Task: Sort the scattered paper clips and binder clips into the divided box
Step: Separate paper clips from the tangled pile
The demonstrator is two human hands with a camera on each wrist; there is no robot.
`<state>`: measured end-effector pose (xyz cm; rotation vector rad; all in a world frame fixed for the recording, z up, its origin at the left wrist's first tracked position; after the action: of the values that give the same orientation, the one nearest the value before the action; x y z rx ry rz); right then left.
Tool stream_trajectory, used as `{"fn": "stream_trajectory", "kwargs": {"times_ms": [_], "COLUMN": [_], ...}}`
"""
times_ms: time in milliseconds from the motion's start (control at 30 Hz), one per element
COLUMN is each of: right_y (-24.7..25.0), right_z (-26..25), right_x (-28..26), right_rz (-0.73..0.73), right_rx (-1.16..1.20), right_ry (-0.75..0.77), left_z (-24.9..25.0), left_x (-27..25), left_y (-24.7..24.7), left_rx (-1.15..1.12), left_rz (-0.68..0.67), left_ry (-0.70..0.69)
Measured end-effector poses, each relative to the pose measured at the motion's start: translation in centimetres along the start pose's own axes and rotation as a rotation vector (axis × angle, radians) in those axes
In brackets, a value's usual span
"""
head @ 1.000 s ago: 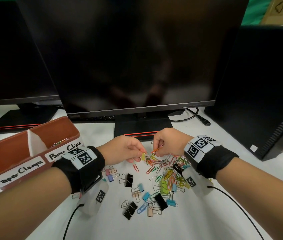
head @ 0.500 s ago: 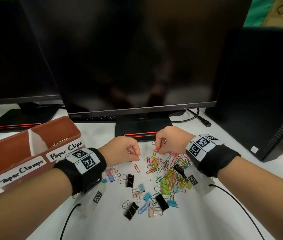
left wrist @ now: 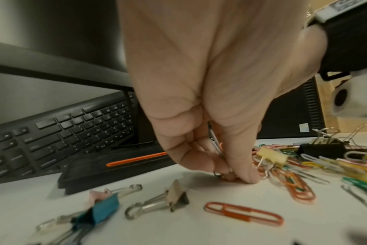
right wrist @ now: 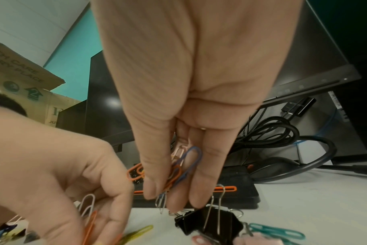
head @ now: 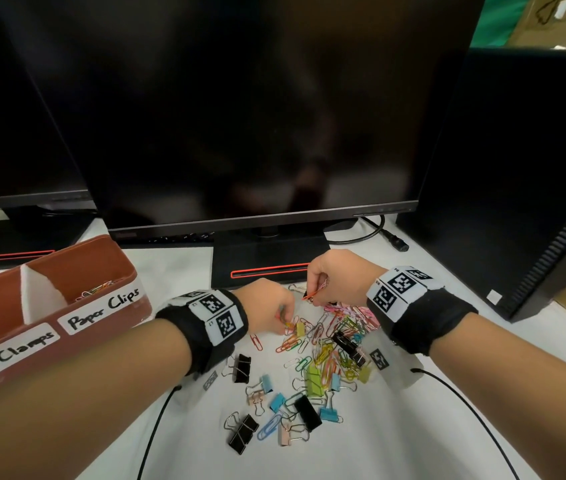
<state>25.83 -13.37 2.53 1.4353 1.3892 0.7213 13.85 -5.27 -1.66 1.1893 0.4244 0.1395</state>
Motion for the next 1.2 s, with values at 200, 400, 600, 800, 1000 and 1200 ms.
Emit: {"fn": "stream_trajectory", "kwargs": {"times_ms": [200, 400, 600, 800, 1000, 1200], "right_y": [0.2, 0.8, 1.8, 3.2, 2.7, -0.8], "right_z": [0.4, -0.6, -2.5, -7.1, -16.7, -24.5], "right_x": [-0.2, -0.6, -0.4, 0.9, 5.1, 11.1], "right_rz": [0.026, 0.035, 0.113, 0.268, 0.316, 0.25], "right_rx": [-0.011, 0.0, 0.004, 0.052, 0.199, 0.308], "right_ry": [0.008, 0.003, 0.077, 0.188, 0.352, 0.338], "left_z": [-0.4, 0.0, -0.3, -4.4, -10.5, -16.3], "left_x": [-0.1, -0.4, -2.2, -7.8, -16.7, -20.6], "left_y": [-0.2, -0.8, -0.9, 5.8, 11.7, 11.2], "left_rx": [0.014, 0.04, 0.041, -0.15, -0.16, -0.163], "left_rz": [0.014, -0.046, -0.051, 0.242, 0.455, 0.566], "left_ry": [0.036, 0.117, 0.137, 0.225, 0.419, 0.64]}}
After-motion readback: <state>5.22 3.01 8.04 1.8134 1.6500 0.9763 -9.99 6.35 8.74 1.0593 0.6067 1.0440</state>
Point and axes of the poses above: each hand's wrist, its own x-axis towards the middle knuckle, its own y-axis out of the back of the hand, z = x × y, the point moved 2 cm from there along x, towards the middle knuckle, and after that the axes turned 3 degrees about -x, right-handed, at the moved point
